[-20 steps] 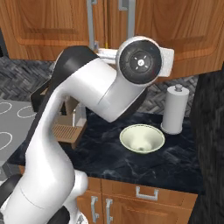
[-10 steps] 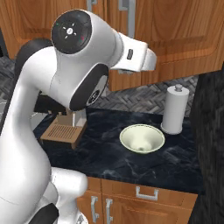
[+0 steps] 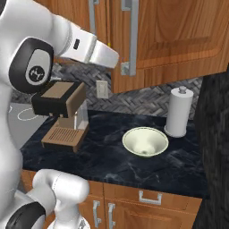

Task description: Open the cabinet. Pick the apple and mango from the cabinet and place them into the bowl. Then close the cabinet.

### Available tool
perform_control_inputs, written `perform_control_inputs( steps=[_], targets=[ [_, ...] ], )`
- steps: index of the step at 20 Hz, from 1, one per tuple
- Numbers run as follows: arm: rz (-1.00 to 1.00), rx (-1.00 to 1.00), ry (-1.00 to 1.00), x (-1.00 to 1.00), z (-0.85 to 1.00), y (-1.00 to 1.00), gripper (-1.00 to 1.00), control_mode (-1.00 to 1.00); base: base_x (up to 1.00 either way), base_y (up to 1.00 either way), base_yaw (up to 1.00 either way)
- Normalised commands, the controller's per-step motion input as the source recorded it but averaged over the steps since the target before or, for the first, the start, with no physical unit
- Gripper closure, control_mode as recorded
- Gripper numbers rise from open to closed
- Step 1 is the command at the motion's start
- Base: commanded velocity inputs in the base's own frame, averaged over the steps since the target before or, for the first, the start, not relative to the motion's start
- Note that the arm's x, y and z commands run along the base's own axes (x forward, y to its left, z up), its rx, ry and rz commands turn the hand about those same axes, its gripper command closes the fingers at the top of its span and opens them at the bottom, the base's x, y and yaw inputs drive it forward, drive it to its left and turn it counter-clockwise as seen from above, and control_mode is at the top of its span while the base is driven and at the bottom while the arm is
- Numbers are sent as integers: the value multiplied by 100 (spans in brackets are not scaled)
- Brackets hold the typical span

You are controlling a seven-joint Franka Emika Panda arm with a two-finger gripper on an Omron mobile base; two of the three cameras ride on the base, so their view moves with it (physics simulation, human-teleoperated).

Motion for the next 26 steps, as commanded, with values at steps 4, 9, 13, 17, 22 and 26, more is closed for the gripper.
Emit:
perform_control_inputs(
  steps=[4,9,13,17,22,26],
  targets=[
    [-25,-4,0,12,0,55,-100,-100,0,0,0],
    [-23,-7,0,38,0,39,-100,-100,0,0,0],
    [-23,-8,0,41,0,30,-100,-100,0,0,0],
    [-19,-7,0,52,-3,4,-100,-100,0,0,0],
    [-14,-7,0,53,-3,-6,-100,-100,0,0,0],
    [-13,-6,1,39,0,-32,-100,-100,0,0,0]
  ],
)
